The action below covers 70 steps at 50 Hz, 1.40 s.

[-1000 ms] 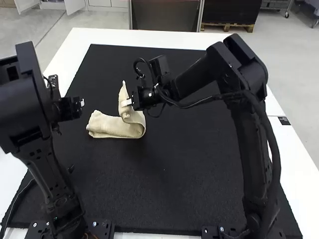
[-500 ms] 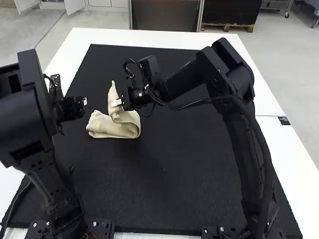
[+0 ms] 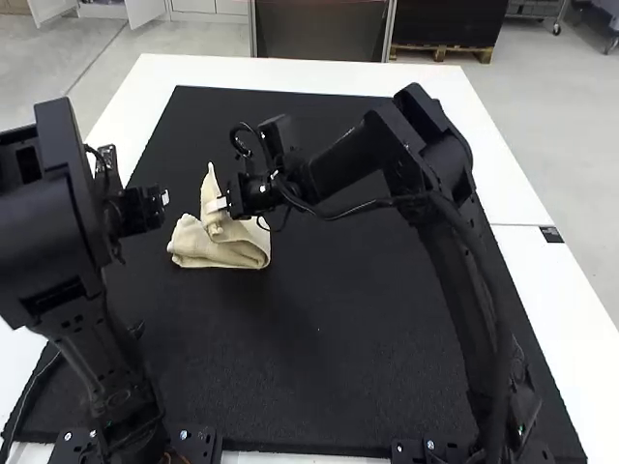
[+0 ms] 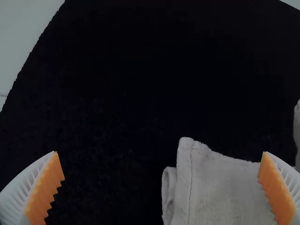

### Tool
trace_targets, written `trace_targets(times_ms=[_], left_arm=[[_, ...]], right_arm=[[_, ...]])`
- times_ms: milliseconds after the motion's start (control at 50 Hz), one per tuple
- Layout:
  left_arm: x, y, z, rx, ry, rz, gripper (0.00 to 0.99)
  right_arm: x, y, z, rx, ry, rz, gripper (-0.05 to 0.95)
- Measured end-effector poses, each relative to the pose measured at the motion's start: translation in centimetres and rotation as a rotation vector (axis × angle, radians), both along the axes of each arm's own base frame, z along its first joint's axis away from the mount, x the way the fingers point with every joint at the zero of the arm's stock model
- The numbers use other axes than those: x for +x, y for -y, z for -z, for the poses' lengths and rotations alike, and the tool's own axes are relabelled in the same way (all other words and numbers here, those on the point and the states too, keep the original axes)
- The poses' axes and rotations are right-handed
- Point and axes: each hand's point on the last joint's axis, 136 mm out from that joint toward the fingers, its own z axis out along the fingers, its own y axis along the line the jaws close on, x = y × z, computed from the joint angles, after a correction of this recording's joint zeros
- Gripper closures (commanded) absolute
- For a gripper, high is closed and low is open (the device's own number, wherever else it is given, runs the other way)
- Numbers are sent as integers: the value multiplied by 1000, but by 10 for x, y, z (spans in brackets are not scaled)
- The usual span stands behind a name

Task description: Fold the towel.

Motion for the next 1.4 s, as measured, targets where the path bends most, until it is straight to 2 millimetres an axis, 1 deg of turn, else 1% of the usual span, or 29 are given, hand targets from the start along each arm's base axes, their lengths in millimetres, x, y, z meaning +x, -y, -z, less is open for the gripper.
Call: trace_targets(times_ms=[120, 160, 200, 220, 240, 260, 320, 340, 380, 420, 440, 480, 520, 540, 560, 580, 600, 620, 660, 680, 700, 800, 880, 1020, 1180, 1300, 1400], left_arm=[[-1, 0, 1, -2, -3, 0, 25], [-1, 0, 1, -2, -3, 0, 25], [-1, 0, 1, -2, -3, 0, 25], [-1, 0, 1, -2, -3, 0, 25], [-1, 0, 1, -2, -3, 0, 25], [-1, 0, 1, -2, -3, 0, 25], [-1, 0, 1, -2, -3, 0, 25], [-1, 0, 1, -2, -3, 0, 25], [-1, 0, 1, -2, -3, 0, 25], [-1, 0, 1, -2, -3, 0, 25], [-1, 0, 1, -2, -3, 0, 25], [-1, 0, 1, -2, -3, 0, 25], [-1, 0, 1, -2, -3, 0, 25], [-1, 0, 1, -2, -3, 0, 25], [-1, 0, 1, -2, -4, 0, 25], [-1, 0, 1, -2, -4, 0, 25], [-1, 0, 1, -2, -4, 0, 25], [-1, 0, 1, -3, -3, 0, 25], [-1, 0, 1, -3, -4, 0, 25], [-1, 0, 1, -3, -3, 0, 25], [-1, 0, 1, -3, -3, -1, 25], [-1, 1, 0, -8, 0, -4, 25], [-1, 1, -5, -5, 12, -7, 25], [-1, 1, -11, -1, 26, -9, 25], [-1, 1, -15, -3, 35, -13, 25], [-2, 1, -19, -2, 47, -16, 25], [-6, 4, -15, -12, 42, -19, 25]], right_arm=[[1, -7, 0, 10, 2, -4, 897], [2, -10, 0, 12, 2, -6, 879], [2, -12, 0, 15, 1, -7, 836], [1, -14, 0, 17, 0, -8, 793], [1, -15, 0, 18, 0, -8, 726], [1, -16, 0, 21, -2, -8, 626], [2, -19, -2, 29, -2, -8, 428], [2, -20, -3, 35, -3, -8, 331], [3, -21, -6, 47, 1, -6, 225], [4, -23, -10, 58, -1, -5, 90], [4, -24, -12, 64, -1, -3, 57], [5, -25, -15, 71, -3, -1, 49], [6, -26, -18, 78, -5, 2, 54], [6, -26, -18, 79, -6, 2, 80], [6, -26, -19, 80, -8, 3, 136], [6, -26, -19, 80, -11, 4, 220], [6, -26, -19, 81, -11, 4, 400], [6, -26, -19, 82, -11, 4, 502], [6, -26, -19, 84, -15, 5, 797], [7, -25, -20, 85, -16, 5, 898], [7, -25, -21, 89, -17, 3, 920], [7, -24, -27, 115, -18, -7, 921], [7, -22, -30, 132, -20, -12, 921], [5, -19, -27, 149, -14, -16, 921], [6, -22, -28, 180, 9, -20, 921], [8, -23, -18, 187, 11, -19, 921], [8, -23, 0, 178, -1, -17, 921]])
